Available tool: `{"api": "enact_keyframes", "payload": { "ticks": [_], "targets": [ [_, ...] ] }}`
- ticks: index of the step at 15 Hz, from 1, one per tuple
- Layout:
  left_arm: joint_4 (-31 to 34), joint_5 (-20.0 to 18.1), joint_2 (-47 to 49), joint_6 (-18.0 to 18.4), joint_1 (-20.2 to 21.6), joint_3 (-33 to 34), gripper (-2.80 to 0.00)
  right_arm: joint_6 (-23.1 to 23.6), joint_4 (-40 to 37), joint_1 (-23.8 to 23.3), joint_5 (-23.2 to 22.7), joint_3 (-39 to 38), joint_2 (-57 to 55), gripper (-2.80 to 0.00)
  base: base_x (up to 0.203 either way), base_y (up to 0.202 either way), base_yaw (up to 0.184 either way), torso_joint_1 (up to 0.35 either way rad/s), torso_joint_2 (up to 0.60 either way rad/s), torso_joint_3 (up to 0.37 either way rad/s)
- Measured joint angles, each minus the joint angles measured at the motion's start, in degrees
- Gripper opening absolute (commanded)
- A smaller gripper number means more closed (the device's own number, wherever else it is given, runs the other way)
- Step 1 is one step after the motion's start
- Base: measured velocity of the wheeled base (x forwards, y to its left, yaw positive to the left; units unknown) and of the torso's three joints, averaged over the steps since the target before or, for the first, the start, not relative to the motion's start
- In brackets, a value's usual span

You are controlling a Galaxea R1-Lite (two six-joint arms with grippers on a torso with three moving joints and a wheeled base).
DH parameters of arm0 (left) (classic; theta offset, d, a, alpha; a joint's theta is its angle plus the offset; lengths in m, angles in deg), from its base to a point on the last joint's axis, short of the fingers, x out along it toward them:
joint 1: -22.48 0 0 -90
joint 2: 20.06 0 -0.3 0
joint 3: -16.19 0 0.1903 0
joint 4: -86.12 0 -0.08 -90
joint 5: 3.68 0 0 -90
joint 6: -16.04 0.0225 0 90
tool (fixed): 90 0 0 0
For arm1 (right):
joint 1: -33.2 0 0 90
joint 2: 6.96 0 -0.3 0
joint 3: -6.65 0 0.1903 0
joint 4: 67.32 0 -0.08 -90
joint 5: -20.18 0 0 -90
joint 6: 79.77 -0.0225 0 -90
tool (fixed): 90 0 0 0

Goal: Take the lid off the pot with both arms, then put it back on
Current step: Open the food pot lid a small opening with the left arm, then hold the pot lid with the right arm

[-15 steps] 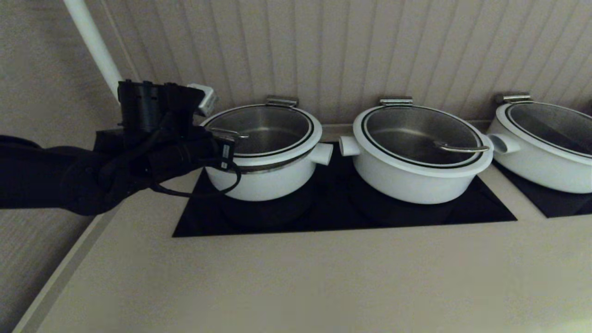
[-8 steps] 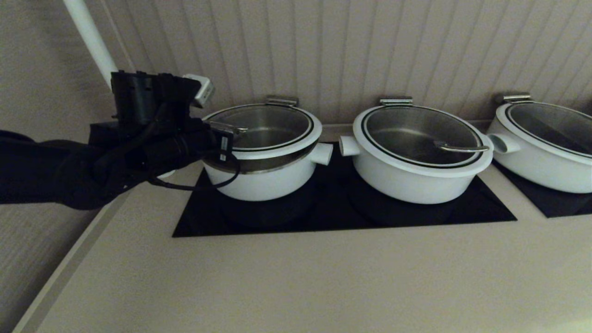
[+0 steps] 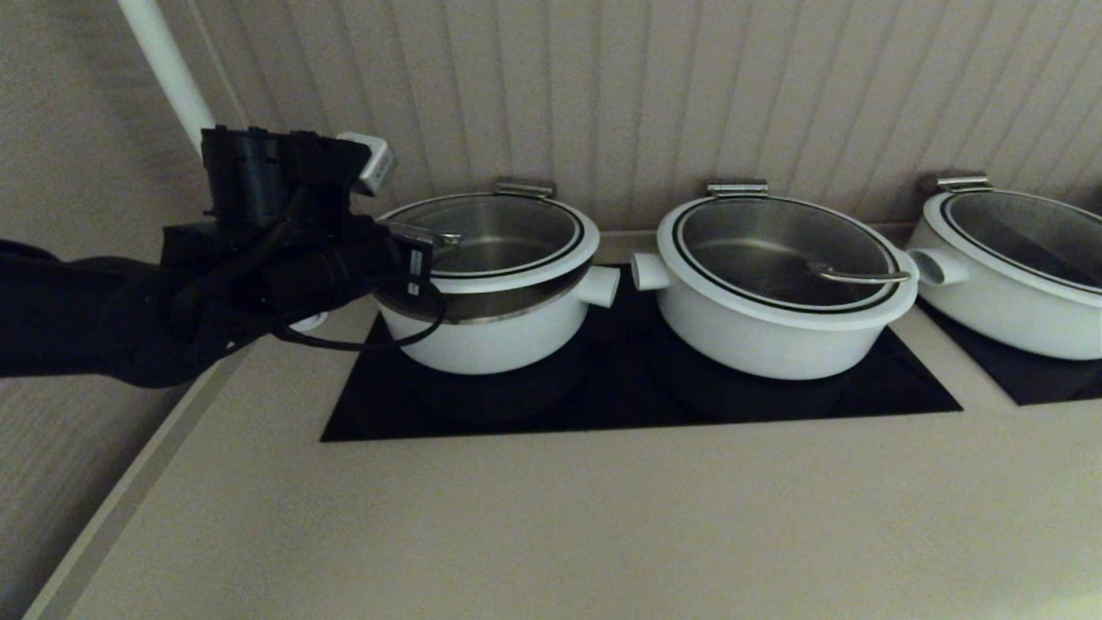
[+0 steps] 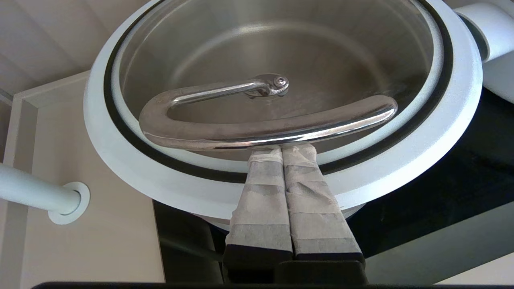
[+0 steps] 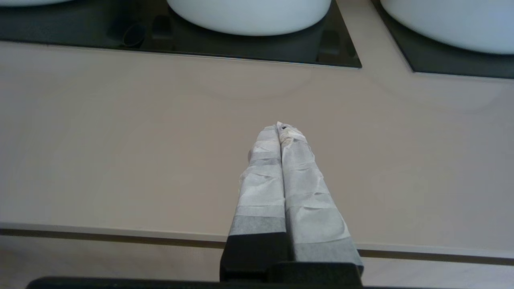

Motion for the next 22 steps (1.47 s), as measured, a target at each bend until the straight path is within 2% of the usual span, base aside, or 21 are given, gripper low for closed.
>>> {"api": "enact_keyframes", "payload": {
  "ticks": [4, 8, 12, 16, 22],
  "targets": [
    [0.0, 0.0, 0.1, 0.1, 0.3, -0.2, -2.8, 3.4, 0.0, 0.0, -2.1, 0.6, 0.0, -2.8, 0.0, 0.0, 0.0, 0.0, 0.0, 0.0],
    [0.0, 0.1, 0.5, 0.1, 0.3, -1.0, -2.8, 3.2, 0.0, 0.0, -10.3, 5.2, -2.5, -2.8, 0.0, 0.0, 0.0, 0.0, 0.0, 0.0],
    [0.0, 0.1, 0.7, 0.0, 0.3, -1.2, -2.8, 3.4, 2.3, 0.3, -16.7, 9.0, -9.4, -2.8, 0.0, 0.0, 0.0, 0.0, 0.0, 0.0],
    [0.0, 0.1, 0.9, 0.0, 0.3, -1.4, -2.8, 4.2, 12.7, 0.6, -21.3, 10.1, -21.9, -2.8, 0.0, 0.0, 0.0, 0.0, 0.0, 0.0],
    [0.0, 0.1, 2.3, 0.0, 0.3, -3.4, -2.8, 6.3, 32.2, 0.7, -31.6, 10.8, -45.3, -2.8, 0.0, 0.0, 0.0, 0.0, 0.0, 0.0]
  ]
}}
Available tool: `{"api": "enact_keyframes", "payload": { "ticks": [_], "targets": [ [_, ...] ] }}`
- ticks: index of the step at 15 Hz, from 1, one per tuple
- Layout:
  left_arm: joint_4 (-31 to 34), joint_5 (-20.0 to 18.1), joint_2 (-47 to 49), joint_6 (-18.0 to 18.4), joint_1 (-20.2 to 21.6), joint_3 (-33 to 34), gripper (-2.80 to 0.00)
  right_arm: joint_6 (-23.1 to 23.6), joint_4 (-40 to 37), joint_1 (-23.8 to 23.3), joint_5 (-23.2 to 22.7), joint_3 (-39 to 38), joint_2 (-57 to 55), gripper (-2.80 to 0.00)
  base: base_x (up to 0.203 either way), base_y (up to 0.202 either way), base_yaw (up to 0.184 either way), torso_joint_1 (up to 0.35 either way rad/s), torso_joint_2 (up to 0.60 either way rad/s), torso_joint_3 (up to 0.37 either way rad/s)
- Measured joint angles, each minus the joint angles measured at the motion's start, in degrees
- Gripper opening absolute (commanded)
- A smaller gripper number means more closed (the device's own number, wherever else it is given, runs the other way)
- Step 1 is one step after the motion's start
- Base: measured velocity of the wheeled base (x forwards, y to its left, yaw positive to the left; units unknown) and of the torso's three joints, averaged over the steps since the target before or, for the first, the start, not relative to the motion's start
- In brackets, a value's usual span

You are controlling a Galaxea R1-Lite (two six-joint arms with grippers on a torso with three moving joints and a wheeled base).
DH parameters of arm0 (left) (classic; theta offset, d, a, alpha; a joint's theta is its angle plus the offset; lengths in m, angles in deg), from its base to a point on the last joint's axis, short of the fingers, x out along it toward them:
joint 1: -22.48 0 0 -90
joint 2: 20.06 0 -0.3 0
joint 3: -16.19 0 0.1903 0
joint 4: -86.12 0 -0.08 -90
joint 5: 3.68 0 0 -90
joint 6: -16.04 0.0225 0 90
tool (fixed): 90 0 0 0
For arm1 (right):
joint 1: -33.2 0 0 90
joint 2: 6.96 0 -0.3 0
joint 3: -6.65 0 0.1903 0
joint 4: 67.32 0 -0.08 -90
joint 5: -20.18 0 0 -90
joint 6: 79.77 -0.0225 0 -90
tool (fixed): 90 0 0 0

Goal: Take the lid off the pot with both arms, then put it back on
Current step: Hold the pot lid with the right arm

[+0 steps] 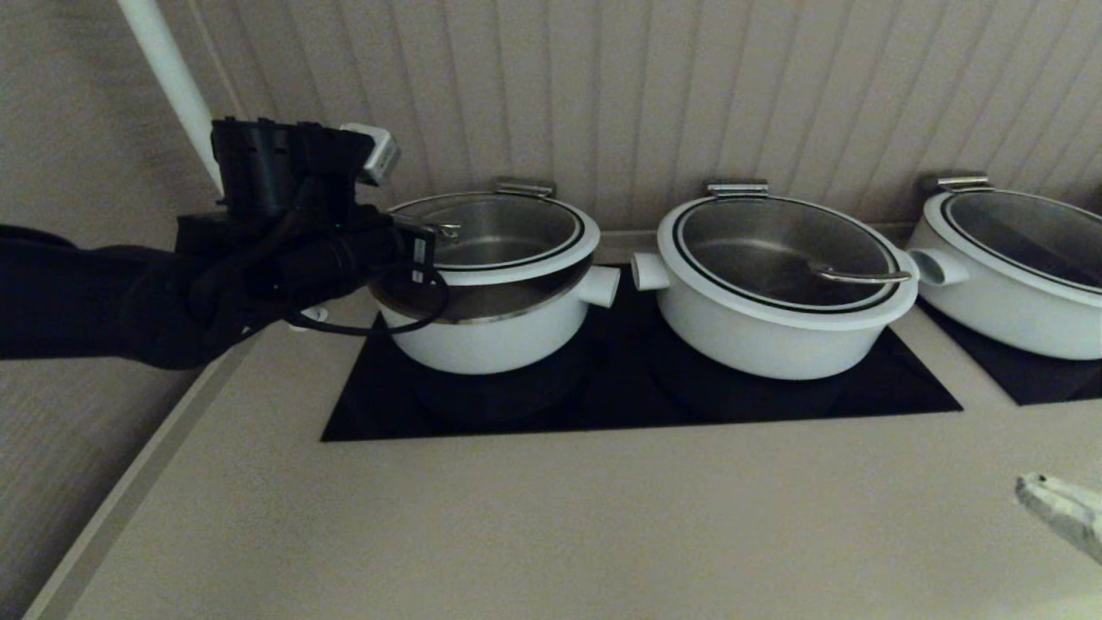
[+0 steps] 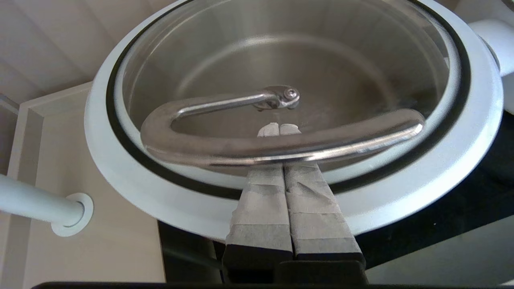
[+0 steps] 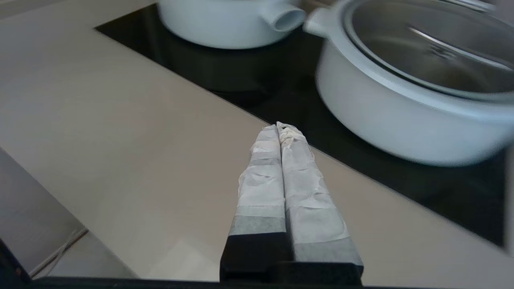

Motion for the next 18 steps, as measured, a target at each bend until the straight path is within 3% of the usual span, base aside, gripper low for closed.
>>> {"api": "enact_keyframes", "payload": {
  "ticks": [5, 8, 15, 18],
  "targets": [
    [0.0, 0.0, 1.4, 0.0, 0.0, -1.5, -2.8, 0.3, 18.2, 2.5, -3.8, 1.2, -19.8, -2.8, 0.0, 0.0, 0.0, 0.0, 0.0, 0.0],
    [0.0, 0.0, 1.8, 0.0, 0.1, -1.9, -2.8, -1.4, 27.7, 8.0, -5.5, 5.4, -29.9, -2.8, 0.0, 0.0, 0.0, 0.0, 0.0, 0.0],
    [0.0, 0.0, 2.0, -0.1, 0.1, -2.1, -2.8, -1.7, 29.4, 17.5, -5.7, 16.7, -45.4, -2.8, 0.0, 0.0, 0.0, 0.0, 0.0, 0.0],
    [0.0, 0.0, 2.1, -0.1, 0.1, -2.1, -2.8, -1.5, 33.9, 20.5, -5.6, 21.4, -51.8, -2.8, 0.0, 0.0, 0.0, 0.0, 0.0, 0.0]
  ]
}}
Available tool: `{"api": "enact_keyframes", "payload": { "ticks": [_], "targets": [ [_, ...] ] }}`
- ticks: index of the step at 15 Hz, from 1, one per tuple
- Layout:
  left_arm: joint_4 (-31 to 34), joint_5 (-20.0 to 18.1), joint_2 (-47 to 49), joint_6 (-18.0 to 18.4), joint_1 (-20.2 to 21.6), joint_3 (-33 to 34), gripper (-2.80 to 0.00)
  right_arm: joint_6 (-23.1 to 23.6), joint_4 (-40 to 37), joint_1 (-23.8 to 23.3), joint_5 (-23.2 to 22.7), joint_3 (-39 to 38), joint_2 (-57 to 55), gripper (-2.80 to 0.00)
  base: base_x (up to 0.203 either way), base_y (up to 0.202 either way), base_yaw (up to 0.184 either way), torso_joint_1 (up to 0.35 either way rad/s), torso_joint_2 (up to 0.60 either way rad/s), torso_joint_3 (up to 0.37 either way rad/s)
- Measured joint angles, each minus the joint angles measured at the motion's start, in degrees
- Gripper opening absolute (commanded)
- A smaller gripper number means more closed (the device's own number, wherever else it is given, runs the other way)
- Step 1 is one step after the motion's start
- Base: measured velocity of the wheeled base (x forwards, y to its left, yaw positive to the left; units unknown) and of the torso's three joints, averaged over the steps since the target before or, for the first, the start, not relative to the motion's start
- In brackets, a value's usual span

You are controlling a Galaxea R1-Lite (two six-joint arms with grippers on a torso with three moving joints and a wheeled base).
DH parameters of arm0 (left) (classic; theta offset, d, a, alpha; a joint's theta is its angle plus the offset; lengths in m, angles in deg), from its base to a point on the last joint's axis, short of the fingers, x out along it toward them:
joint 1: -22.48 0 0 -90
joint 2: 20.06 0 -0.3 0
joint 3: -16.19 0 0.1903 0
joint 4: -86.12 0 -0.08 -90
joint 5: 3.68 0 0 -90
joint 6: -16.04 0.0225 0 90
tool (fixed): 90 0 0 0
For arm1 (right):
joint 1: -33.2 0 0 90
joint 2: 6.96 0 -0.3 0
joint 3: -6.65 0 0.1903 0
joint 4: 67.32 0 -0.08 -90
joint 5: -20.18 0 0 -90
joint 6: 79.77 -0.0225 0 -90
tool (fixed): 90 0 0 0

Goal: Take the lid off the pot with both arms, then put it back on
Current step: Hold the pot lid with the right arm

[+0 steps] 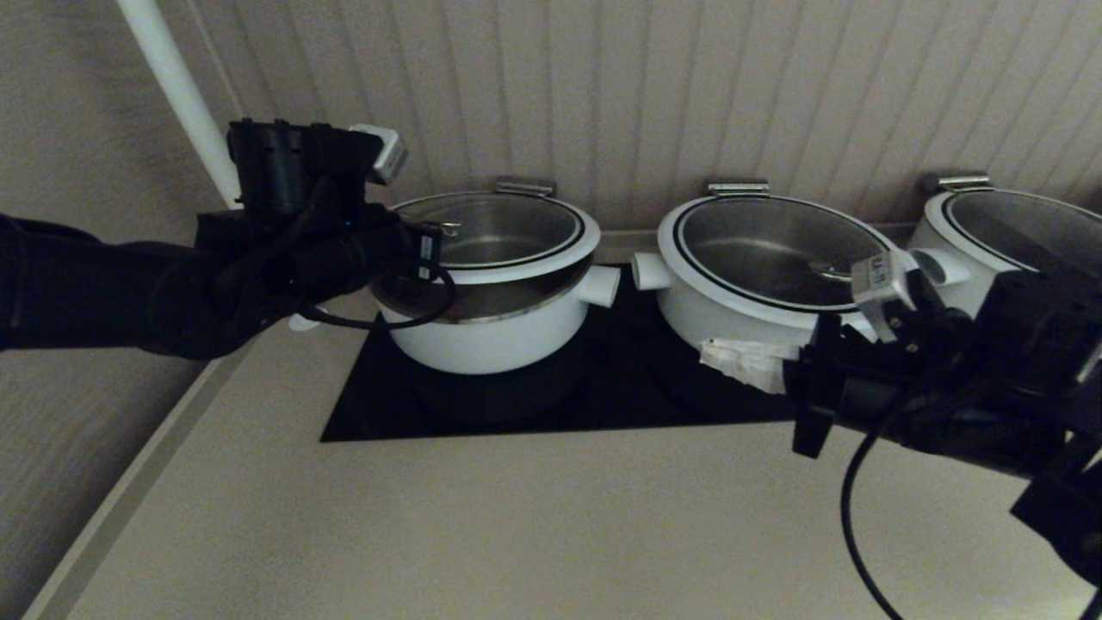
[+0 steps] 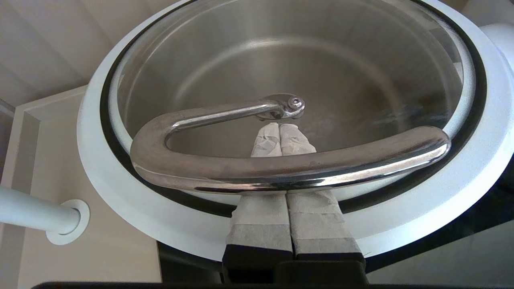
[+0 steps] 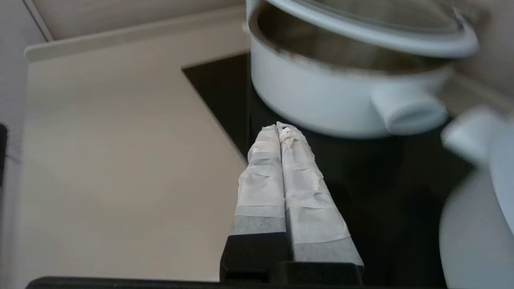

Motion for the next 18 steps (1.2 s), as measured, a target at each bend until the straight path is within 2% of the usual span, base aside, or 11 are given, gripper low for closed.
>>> {"api": "enact_keyframes", "payload": {
  "ticks": [3, 7, 12, 18],
  "targets": [
    [0.0, 0.0, 0.1, 0.0, 0.0, 0.0, -2.8, 0.1, 5.5, 3.8, 0.5, 4.2, -6.5, -2.8, 0.0, 0.0, 0.0, 0.0, 0.0, 0.0],
    [0.0, 0.0, 0.6, 0.0, 0.0, -0.4, -2.8, 0.4, 6.1, 6.5, 3.9, 10.5, -12.3, -2.8, 0.0, 0.0, 0.0, 0.0, 0.0, 0.0],
    [0.0, 0.2, 2.0, 0.0, 0.1, -3.6, -2.8, 0.2, 9.3, 7.3, 5.2, 15.2, -17.8, -2.8, 0.0, 0.0, 0.0, 0.0, 0.0, 0.0],
    [0.1, 0.2, 2.5, 0.0, 0.6, -4.0, -2.8, 0.0, 11.1, 7.5, 6.4, 24.6, -24.0, -2.8, 0.0, 0.0, 0.0, 0.0, 0.0, 0.0]
  ]
}}
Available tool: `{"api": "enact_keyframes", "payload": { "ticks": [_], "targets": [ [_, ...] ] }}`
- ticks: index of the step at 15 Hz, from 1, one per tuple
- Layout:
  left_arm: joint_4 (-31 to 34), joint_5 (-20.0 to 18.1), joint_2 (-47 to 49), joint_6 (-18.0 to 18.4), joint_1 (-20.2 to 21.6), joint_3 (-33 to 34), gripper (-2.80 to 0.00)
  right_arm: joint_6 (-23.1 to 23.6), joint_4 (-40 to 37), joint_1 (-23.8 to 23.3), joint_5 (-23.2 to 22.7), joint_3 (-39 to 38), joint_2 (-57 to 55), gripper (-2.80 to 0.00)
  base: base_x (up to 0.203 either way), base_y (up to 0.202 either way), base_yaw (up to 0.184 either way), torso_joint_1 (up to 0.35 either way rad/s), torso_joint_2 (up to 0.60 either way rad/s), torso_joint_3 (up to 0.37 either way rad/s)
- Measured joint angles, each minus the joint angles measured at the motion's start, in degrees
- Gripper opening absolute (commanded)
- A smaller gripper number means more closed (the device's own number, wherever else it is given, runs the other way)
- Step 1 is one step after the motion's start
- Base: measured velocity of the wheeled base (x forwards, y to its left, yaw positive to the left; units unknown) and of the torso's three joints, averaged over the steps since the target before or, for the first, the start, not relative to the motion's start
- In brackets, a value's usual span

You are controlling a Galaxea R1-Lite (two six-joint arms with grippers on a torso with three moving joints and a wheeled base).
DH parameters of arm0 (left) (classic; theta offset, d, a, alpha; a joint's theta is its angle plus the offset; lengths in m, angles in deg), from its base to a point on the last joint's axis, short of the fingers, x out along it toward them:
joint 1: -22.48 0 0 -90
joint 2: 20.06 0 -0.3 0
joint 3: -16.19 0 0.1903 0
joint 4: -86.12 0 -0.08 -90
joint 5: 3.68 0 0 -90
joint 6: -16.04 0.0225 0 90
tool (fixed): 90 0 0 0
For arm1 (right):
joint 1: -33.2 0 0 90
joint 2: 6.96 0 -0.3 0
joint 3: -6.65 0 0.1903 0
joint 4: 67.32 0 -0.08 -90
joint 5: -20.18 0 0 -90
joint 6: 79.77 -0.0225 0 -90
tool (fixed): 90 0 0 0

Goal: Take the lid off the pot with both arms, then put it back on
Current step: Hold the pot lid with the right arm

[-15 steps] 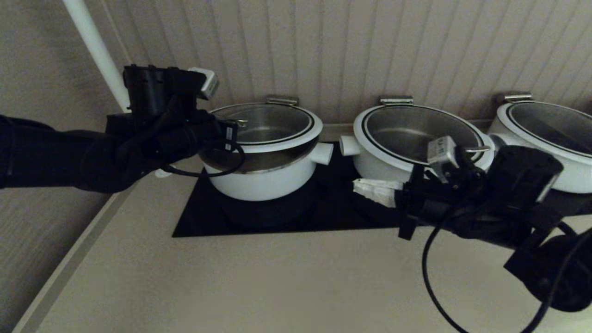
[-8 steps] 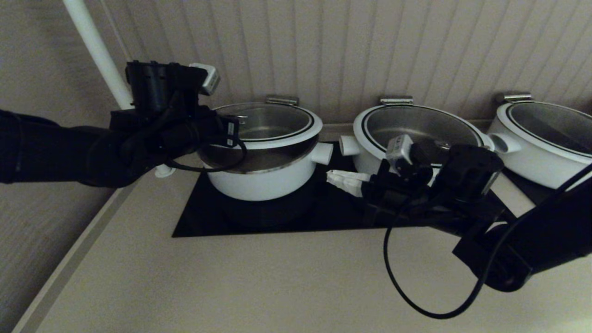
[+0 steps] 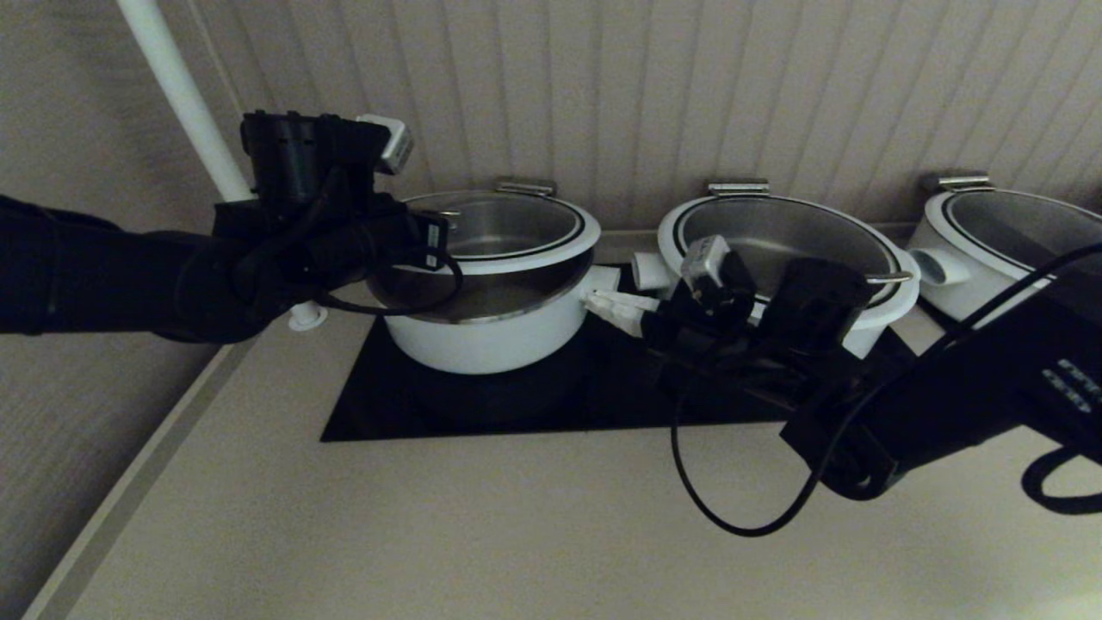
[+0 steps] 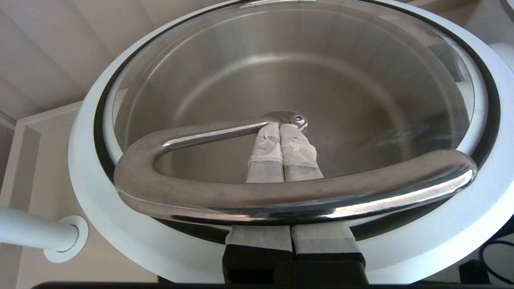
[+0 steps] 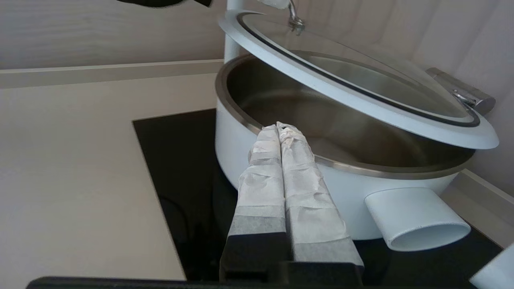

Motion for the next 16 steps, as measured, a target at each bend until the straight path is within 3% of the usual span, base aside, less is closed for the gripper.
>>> {"api": "enact_keyframes", "payload": {
  "ticks": [16],
  "targets": [
    [0.0, 0.0, 0.0, 0.0, 1.5, -0.1, -2.8, -1.0, -0.7, 2.6, 2.5, 13.5, -9.8, -2.8, 0.0, 0.0, 0.0, 0.0, 0.0, 0.0]
  ]
}}
